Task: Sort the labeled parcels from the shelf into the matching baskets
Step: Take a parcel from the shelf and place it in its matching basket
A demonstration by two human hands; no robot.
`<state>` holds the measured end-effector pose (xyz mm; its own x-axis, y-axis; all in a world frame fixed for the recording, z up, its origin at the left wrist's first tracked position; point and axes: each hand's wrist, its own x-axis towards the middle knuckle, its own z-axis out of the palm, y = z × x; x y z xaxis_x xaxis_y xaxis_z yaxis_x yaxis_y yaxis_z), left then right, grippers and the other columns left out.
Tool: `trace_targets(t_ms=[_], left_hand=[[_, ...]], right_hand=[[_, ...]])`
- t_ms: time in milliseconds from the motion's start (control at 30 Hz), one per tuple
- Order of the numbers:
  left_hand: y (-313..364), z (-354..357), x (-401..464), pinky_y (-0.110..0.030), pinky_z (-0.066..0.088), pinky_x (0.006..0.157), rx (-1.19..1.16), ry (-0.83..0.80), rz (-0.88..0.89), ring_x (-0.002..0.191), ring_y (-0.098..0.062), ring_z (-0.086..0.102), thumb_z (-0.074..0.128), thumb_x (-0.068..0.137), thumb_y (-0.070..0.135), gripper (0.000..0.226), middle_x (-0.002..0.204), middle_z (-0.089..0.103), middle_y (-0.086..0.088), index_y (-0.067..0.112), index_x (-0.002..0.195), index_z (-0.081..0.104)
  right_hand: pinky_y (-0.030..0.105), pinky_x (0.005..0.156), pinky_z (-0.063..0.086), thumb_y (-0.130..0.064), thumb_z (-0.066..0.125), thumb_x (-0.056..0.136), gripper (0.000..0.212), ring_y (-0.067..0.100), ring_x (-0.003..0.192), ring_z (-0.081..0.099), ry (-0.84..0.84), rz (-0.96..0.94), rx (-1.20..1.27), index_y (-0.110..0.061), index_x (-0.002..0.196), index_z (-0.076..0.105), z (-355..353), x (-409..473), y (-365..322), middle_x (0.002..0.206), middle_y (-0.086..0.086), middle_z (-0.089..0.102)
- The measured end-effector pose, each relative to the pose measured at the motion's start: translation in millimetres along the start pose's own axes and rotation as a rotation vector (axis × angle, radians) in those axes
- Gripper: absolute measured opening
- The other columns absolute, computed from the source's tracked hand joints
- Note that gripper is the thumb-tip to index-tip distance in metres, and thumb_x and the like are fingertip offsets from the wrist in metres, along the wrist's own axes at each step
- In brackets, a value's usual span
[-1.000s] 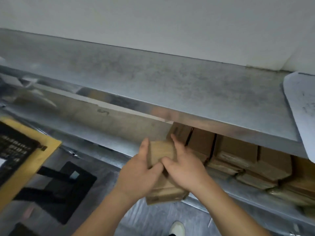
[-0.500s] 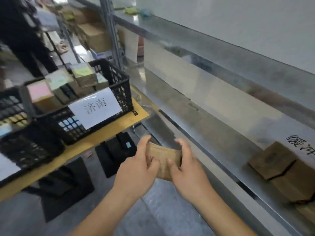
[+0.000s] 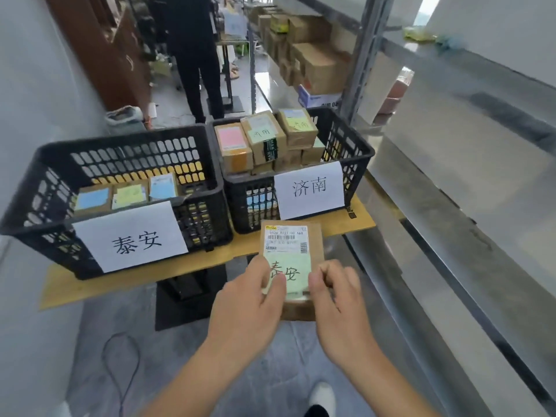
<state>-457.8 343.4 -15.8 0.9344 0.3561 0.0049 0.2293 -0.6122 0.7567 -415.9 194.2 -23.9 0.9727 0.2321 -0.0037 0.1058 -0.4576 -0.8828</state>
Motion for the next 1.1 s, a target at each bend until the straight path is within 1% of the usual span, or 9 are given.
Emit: trace_targets(t_ms=[100, 167, 300, 367, 467, 567, 833, 967, 1100], left_hand=[[-12, -16, 14, -0.031, 0.041, 0.060, 0.023, 0.000, -0.041, 0.073, -0.013, 0.058, 0.053, 0.093, 0.033, 0.020, 0.092, 0.066, 0.015, 0.036, 0.102, 0.035], [-19, -25, 25, -0.032, 0.041, 0.068, 0.035, -0.011, -0.062, 0.083, -0.012, 0.056, 0.051, 0.092, 0.030, 0.046, 0.105, 0.062, 0.018, 0.048, 0.128, 0.030], [-39, -46, 52, -0.032, 0.042, 0.077, 0.084, 0.056, -0.072, 0.091, -0.007, 0.051, 0.048, 0.096, 0.029, 0.069, 0.113, 0.055, 0.019, 0.051, 0.152, 0.016], [-48, -57, 69, -0.030, 0.044, 0.081, 0.098, 0.100, -0.076, 0.094, -0.004, 0.049, 0.042, 0.095, 0.034, 0.068, 0.115, 0.054, 0.019, 0.050, 0.155, 0.013], [-59, -73, 98, -0.032, 0.040, 0.106, 0.100, 0.145, -0.095, 0.129, -0.001, 0.039, 0.026, 0.090, 0.051, 0.066, 0.149, 0.039, 0.017, 0.054, 0.154, 0.007], [-72, -91, 126, -0.032, 0.025, 0.120, 0.107, 0.201, -0.127, 0.150, 0.000, 0.008, 0.018, 0.094, 0.062, 0.055, 0.165, 0.013, 0.020, 0.069, 0.143, -0.005], [-121, -139, 170, -0.036, 0.044, 0.108, 0.130, 0.312, -0.222, 0.139, -0.001, 0.032, 0.031, 0.097, 0.050, 0.058, 0.162, 0.022, 0.018, 0.056, 0.150, 0.008], [-155, -161, 195, -0.042, 0.045, 0.107, 0.124, 0.294, -0.228, 0.142, -0.009, 0.032, 0.034, 0.098, 0.048, 0.059, 0.164, 0.018, 0.017, 0.058, 0.151, 0.008], [-197, -183, 228, -0.046, 0.043, 0.109, 0.088, 0.224, -0.240, 0.144, -0.013, 0.029, 0.035, 0.100, 0.051, 0.060, 0.165, 0.016, 0.012, 0.061, 0.150, 0.003]], right_hand=[[0.007, 0.072, 0.037, -0.051, 0.046, 0.098, 0.027, -0.002, 0.098, 0.045, -0.033, -0.023, 0.014, -0.028, 0.085, 0.053, 22, 22, -12, 0.099, 0.004, 0.053], [0.005, 0.072, 0.038, -0.036, 0.062, 0.097, 0.011, -0.008, 0.096, 0.046, -0.069, -0.021, 0.017, -0.030, 0.094, 0.054, 35, 39, -18, 0.103, 0.004, 0.050], [-0.003, 0.088, 0.033, -0.028, 0.066, 0.096, 0.041, -0.024, 0.112, 0.038, -0.184, -0.114, 0.013, -0.050, 0.126, 0.047, 65, 80, -32, 0.127, -0.007, 0.046], [0.014, 0.106, 0.039, -0.032, 0.064, 0.098, 0.043, -0.014, 0.125, 0.040, -0.236, -0.157, 0.025, -0.055, 0.129, 0.045, 82, 104, -41, 0.138, -0.013, 0.047], [0.037, 0.106, 0.048, -0.030, 0.060, 0.100, 0.044, -0.001, 0.127, 0.050, -0.326, -0.186, 0.080, -0.048, 0.138, 0.046, 106, 142, -57, 0.138, -0.023, 0.053], [0.035, 0.106, 0.049, -0.030, 0.059, 0.101, 0.046, -0.002, 0.128, 0.050, -0.398, -0.224, 0.121, -0.047, 0.141, 0.045, 132, 177, -73, 0.139, -0.025, 0.051], [0.002, 0.085, 0.044, -0.026, 0.058, 0.102, 0.045, -0.010, 0.115, 0.056, -0.619, -0.183, 0.180, -0.050, 0.138, 0.042, 207, 230, -107, 0.134, -0.025, 0.057], [0.034, 0.087, 0.061, -0.017, 0.062, 0.100, 0.048, 0.006, 0.104, 0.068, -0.629, -0.033, 0.270, -0.058, 0.121, 0.051, 248, 251, -120, 0.116, -0.028, 0.067], [0.043, 0.070, 0.065, -0.012, 0.066, 0.097, 0.045, 0.005, 0.090, 0.072, -0.563, 0.049, 0.295, -0.051, 0.117, 0.058, 288, 276, -138, 0.105, -0.029, 0.069]])
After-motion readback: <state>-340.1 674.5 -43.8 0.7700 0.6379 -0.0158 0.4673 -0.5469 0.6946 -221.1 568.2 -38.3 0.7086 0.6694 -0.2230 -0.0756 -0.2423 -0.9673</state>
